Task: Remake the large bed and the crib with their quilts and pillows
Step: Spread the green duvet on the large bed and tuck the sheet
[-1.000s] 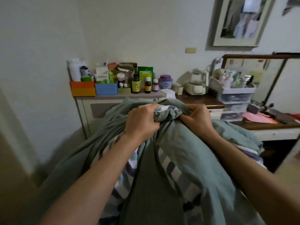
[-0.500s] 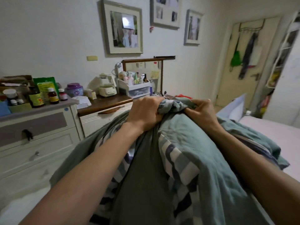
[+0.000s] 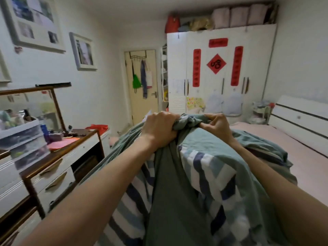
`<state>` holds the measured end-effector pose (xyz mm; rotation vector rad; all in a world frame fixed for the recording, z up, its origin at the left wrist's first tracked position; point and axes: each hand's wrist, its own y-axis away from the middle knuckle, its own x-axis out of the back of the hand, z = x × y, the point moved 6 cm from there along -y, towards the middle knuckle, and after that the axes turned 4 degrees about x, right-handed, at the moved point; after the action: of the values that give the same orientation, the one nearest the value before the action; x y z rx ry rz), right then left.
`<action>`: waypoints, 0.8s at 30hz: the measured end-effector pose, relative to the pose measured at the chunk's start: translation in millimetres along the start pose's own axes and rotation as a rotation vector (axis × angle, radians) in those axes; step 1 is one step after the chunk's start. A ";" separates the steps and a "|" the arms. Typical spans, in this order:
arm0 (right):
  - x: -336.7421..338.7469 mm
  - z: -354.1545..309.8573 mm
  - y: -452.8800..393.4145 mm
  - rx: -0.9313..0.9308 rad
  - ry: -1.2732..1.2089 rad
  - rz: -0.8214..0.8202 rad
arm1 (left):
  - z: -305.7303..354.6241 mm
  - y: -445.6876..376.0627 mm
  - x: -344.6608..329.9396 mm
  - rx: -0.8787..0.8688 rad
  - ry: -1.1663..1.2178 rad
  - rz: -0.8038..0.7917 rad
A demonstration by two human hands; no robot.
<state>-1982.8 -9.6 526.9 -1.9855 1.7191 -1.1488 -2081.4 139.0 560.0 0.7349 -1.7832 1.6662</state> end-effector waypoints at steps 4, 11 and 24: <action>19.1 -0.6 -6.3 -0.031 0.063 0.073 | 6.2 -23.7 -1.1 -0.077 0.050 0.003; 44.0 -5.4 -15.7 -0.010 0.165 0.185 | 12.9 -62.6 -20.6 -0.192 0.164 0.013; 92.6 156.7 -108.9 -0.077 0.458 0.260 | 62.3 -193.5 -194.6 -0.292 0.311 -0.019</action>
<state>-1797.0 -111.6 532.7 -1.5518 2.1904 -1.5424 -1810.4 64.7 544.6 0.3418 -1.7349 1.3791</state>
